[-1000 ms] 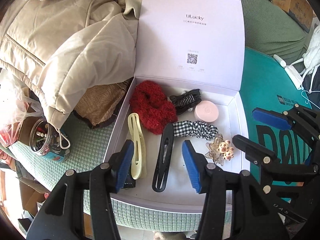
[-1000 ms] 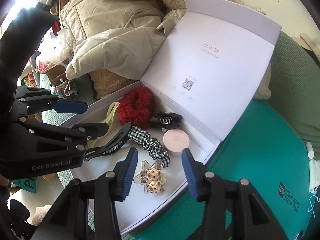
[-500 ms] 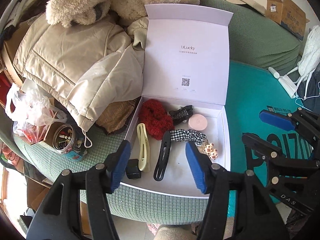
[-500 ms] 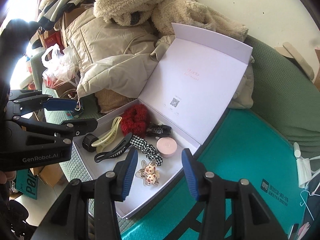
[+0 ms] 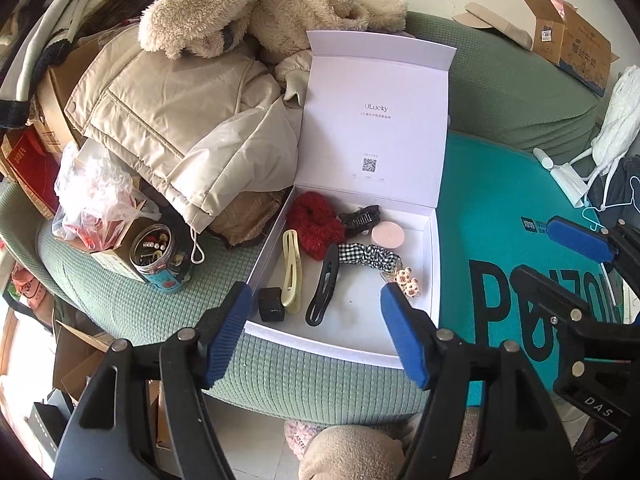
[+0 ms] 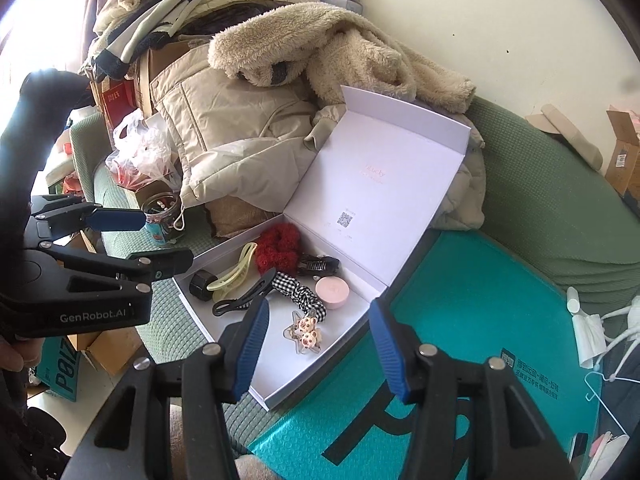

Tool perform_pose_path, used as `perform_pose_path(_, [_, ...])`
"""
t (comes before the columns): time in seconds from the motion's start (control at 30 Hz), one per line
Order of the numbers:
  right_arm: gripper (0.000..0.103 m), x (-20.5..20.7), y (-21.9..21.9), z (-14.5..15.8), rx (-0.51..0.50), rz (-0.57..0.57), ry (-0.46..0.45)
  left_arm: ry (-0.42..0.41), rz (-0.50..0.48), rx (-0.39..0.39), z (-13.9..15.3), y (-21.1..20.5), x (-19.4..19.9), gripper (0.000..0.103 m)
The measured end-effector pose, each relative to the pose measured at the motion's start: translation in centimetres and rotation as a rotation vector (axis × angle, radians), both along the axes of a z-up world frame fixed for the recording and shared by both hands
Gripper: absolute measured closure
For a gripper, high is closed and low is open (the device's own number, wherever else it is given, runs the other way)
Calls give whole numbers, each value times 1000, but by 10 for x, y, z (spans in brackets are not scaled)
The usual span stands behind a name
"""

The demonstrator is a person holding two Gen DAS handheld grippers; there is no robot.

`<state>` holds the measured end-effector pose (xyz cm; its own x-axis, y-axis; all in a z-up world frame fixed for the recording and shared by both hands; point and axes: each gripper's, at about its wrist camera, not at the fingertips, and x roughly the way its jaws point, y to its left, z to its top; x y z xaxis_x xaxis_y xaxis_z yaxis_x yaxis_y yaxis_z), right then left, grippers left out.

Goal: Organize objects

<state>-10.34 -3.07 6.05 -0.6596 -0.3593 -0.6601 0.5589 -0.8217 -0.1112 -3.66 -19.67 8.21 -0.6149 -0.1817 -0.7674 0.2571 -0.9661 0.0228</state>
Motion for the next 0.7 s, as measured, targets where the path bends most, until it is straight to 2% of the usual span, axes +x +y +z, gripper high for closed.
perform_pose_path(0.07, [43,7,3,3,-5,-3,6,-2,14,-7,2,3,8,36])
perform_pose_path(0.37, [43,38,15,5,-4,-21,6,-7,46,-19,6,19,45,29])
perform_pose_path(0.57, [43,53,24,2,-23,-29,-10,-7,58,-14,6,29,68,20])
perform_pose_path(0.7, [43,62,28,0,-33,-32,-16,-12,62,19,4,32,81,14])
